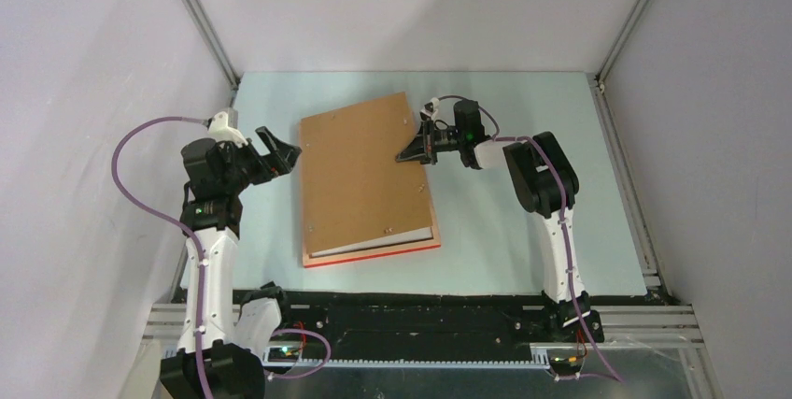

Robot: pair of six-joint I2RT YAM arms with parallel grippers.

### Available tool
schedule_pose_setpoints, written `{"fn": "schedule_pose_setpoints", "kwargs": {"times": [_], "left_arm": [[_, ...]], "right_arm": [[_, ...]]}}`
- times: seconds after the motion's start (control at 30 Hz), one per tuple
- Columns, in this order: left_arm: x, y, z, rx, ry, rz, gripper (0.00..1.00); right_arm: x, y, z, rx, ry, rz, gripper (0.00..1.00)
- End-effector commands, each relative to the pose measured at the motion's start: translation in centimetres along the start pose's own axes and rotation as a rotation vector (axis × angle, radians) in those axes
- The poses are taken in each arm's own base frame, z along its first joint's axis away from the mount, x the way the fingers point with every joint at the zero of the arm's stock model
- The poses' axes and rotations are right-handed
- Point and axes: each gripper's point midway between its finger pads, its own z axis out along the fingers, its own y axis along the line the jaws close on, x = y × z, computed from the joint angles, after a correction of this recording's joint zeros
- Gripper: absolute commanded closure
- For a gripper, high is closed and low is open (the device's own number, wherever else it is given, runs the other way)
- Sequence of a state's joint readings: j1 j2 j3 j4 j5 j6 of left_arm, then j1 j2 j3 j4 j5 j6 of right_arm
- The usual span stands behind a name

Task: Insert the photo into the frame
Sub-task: Place the photo frame item in the photo frame.

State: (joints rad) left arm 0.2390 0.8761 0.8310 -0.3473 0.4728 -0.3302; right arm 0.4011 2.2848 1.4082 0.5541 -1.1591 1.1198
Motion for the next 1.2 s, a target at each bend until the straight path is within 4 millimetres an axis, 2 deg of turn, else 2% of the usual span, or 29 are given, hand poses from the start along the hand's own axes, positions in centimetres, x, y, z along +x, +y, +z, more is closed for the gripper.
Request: {"fn": "schedule_pose_setpoints", "kwargs": {"times": [0.0, 1.17], "left_arm": [[-1.0, 0.2, -0.3, -0.008, -0.041, 0.044, 0.00], [-0.9, 0.2, -0.3, -0.008, -0.043, 0.047, 0.00]], "right_arm": [[-0.5, 3.6, 0.1, -0.070, 0.024, -0.127, 1.00], [0.0, 0.6, 0.1, -0.021, 0.033, -0.126, 1.00]]}}
